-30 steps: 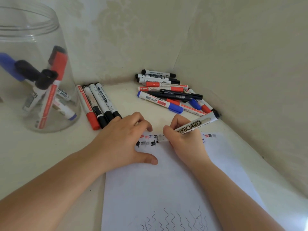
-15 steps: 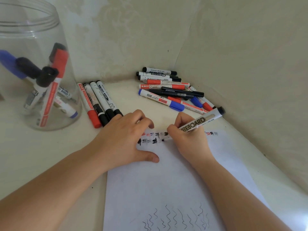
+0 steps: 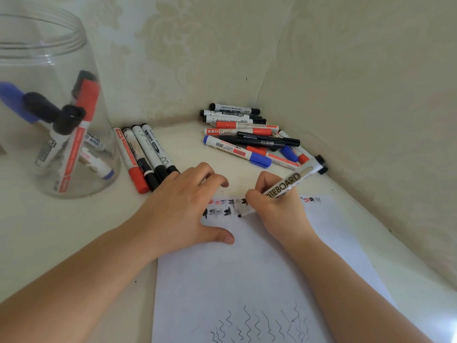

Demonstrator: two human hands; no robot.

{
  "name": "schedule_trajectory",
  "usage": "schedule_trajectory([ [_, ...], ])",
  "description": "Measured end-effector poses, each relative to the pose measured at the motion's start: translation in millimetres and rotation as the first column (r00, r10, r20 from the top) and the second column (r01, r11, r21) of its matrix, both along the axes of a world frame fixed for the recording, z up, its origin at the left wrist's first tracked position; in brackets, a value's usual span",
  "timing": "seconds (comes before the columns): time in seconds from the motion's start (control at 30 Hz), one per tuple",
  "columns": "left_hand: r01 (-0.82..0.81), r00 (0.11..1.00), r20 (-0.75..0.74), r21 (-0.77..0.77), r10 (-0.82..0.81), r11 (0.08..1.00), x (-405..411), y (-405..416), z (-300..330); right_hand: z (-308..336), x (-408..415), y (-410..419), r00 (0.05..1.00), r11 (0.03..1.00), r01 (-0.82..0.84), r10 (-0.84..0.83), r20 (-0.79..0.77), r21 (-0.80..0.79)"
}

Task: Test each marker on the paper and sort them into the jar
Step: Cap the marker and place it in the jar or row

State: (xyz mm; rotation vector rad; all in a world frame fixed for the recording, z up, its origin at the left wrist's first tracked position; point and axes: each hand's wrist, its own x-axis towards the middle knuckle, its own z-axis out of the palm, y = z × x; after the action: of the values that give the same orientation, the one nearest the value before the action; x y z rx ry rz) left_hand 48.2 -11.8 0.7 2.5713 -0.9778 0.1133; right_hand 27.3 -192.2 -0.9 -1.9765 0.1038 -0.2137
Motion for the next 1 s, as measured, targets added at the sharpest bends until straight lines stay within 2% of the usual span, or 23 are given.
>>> schedule_trajectory([
  [0.07, 0.004, 1.000, 0.018, -0.088, -0.002, 0.996, -2.8, -0.2, 0.9, 1.0, -0.4, -5.3, 0.997, 0.973, 0.075, -0.076, -0.002, 0.219],
  [0.13, 0.004, 0.999, 0.032, -0.174, 0.002, 0.985, -4.2, -0.9, 0.2, 1.7, 0.2, -11.4, 0.993, 0.884, 0.108, -0.121, -0.002, 0.455],
  [0.17, 0.003, 1.000, 0.022, -0.214, 0.002, 0.977, -4.8, -1.1, 0.2, 2.8, -0.2, -13.6, 0.992, 0.859, 0.110, -0.129, 0.004, 0.500],
  [0.33, 0.012, 1.000, 0.016, -0.289, -0.008, 0.957, -1.6, -3.4, -3.5, 5.8, -1.9, -14.3, 0.996, 0.886, 0.042, -0.074, 0.050, 0.462],
  [0.43, -0.034, 0.983, -0.175, -0.479, -0.058, 0.877, 0.3, -6.2, -3.5, 8.7, -3.0, -13.0, 0.999, 0.894, 0.022, -0.038, 0.028, 0.447],
  [0.47, -0.018, 0.979, -0.185, -0.503, -0.087, 0.864, -0.6, -7.5, -2.3, 10.1, -3.6, -12.8, 1.000, 0.886, -0.004, -0.011, 0.029, 0.464],
  [0.63, -0.006, 0.969, -0.221, -0.460, -0.107, 0.888, -2.8, -3.5, -4.0, 15.8, -10.2, -8.1, 0.971, 0.785, -0.236, 0.219, 0.099, 0.573],
  [0.83, 0.047, 0.969, -0.209, -0.375, -0.134, 0.926, -6.1, -2.8, -1.3, 16.1, -12.0, -4.7, 0.981, 0.806, -0.182, 0.189, 0.046, 0.564],
  [1.0, 0.130, 0.976, -0.132, -0.277, -0.172, 0.952, -11.9, -6.9, 0.6, 14.3, -13.4, -3.7, 0.973, 0.864, -0.198, 0.231, -0.014, 0.463],
])
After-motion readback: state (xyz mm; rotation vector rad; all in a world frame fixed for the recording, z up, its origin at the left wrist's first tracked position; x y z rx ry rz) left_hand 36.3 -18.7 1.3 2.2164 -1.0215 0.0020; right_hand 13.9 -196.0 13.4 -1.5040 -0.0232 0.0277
